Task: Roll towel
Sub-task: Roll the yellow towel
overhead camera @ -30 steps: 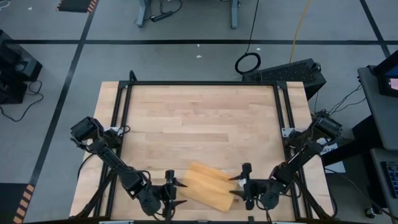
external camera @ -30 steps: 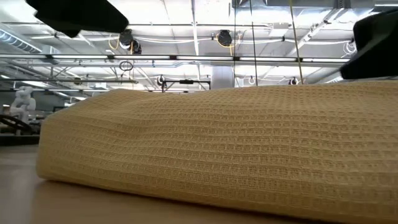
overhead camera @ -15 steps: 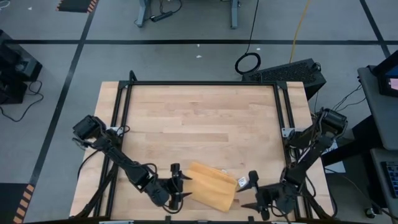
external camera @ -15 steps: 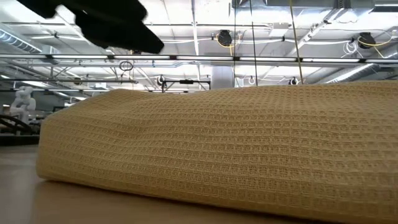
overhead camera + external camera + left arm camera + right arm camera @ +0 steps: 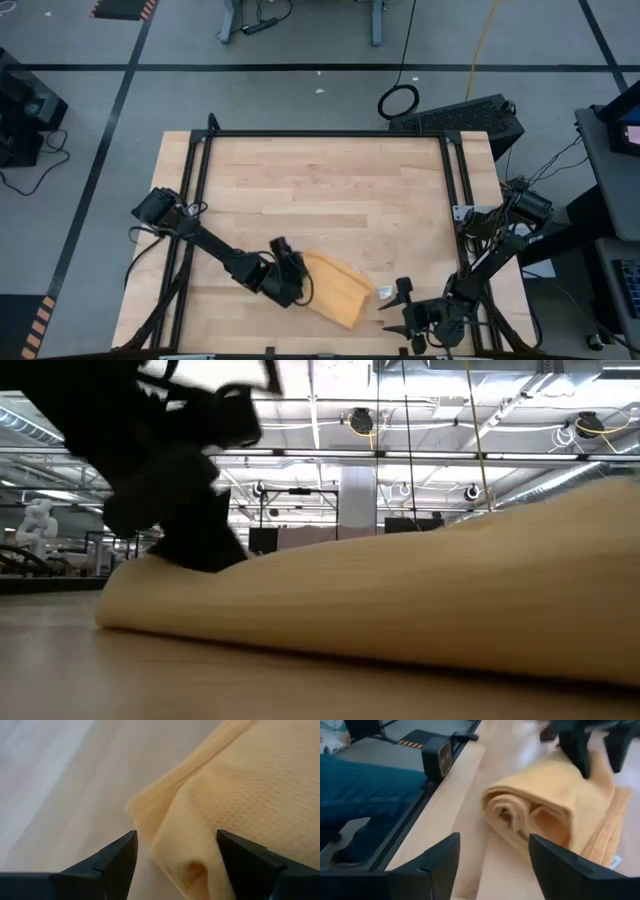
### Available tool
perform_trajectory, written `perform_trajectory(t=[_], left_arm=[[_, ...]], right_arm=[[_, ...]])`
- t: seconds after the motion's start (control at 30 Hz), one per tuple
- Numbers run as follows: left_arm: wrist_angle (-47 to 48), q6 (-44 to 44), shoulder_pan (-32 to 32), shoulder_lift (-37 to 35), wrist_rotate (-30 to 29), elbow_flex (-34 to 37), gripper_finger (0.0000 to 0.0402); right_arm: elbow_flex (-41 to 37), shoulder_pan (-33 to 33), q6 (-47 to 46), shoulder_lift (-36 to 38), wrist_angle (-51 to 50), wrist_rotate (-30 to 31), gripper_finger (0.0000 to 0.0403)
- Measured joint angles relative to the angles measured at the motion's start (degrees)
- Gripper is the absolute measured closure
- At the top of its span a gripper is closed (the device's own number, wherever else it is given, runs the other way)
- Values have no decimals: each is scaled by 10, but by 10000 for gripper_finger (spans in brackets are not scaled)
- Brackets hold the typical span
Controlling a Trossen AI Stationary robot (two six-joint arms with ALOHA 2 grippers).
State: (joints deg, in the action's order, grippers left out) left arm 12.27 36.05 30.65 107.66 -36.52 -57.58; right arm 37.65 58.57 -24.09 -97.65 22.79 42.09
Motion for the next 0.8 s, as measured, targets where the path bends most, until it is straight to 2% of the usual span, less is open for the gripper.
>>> perform_trajectory(t=[0.13, 0.27, 0.33, 0.5, 0.67, 0.8], left_arm=[[83, 99, 2, 0, -23, 0, 130], [53, 131, 8, 0, -13, 0, 130], [21, 131, 15, -1, 0, -2, 130], [22, 126, 33, -2, 23, -31, 130], [22, 97, 52, -13, 25, -62, 130], [14, 10, 74, -18, 27, -87, 130]], right_arm=[[0, 1, 19, 0, 11, 45, 185], [0, 1, 47, 0, 5, 67, 177], [0, -2, 57, 0, -6, 75, 171], [0, -9, 120, 0, -38, 74, 147], [3, -4, 194, 0, -31, 56, 103], [25, 4, 204, -11, -25, 40, 66]])
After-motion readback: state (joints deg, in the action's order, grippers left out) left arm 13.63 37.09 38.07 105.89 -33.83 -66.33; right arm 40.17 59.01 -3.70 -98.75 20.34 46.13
